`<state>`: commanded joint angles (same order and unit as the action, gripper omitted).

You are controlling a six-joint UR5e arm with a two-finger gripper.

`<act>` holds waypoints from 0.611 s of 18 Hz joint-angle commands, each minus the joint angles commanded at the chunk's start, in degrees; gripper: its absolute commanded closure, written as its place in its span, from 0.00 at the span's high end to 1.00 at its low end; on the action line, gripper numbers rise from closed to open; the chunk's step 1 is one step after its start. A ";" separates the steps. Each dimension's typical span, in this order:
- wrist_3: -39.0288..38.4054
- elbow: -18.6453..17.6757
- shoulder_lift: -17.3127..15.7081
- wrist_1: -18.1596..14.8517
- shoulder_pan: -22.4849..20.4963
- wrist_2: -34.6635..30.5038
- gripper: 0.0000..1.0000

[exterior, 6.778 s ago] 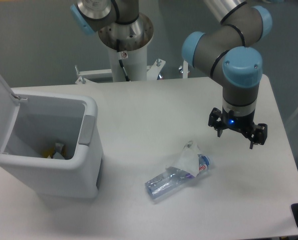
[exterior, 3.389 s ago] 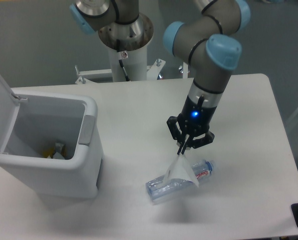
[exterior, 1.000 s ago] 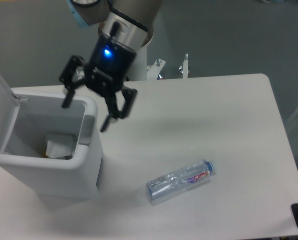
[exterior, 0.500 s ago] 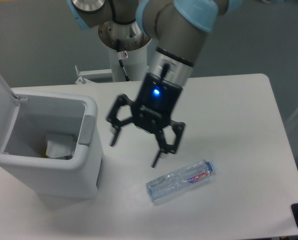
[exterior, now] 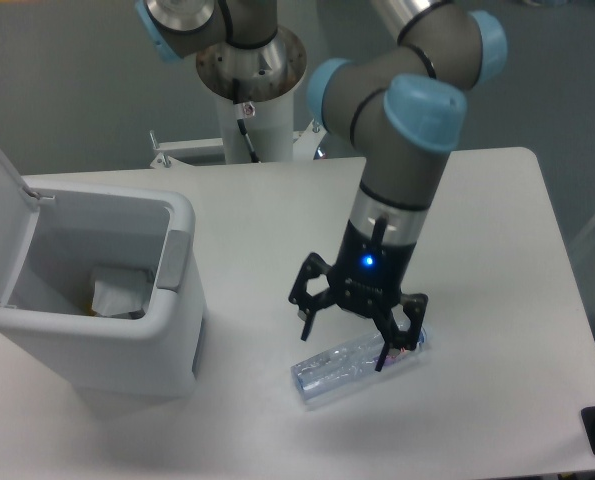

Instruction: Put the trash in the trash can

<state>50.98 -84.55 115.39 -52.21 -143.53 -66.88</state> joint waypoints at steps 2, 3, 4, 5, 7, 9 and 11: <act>0.52 0.17 2.02 0.00 1.84 -5.34 1.00; 2.01 0.09 2.64 0.00 3.15 -8.33 1.00; 3.76 -0.09 3.17 -0.17 4.38 -10.80 1.00; 5.09 -0.61 3.52 -0.18 5.01 -12.82 1.00; 7.02 -0.97 4.66 -0.09 5.89 -15.03 1.00; 8.87 -0.79 6.07 -0.09 6.94 -15.39 1.00; 10.36 -1.14 6.25 -0.09 7.03 -15.48 1.00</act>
<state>61.34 -85.69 121.64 -52.29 -136.49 -82.35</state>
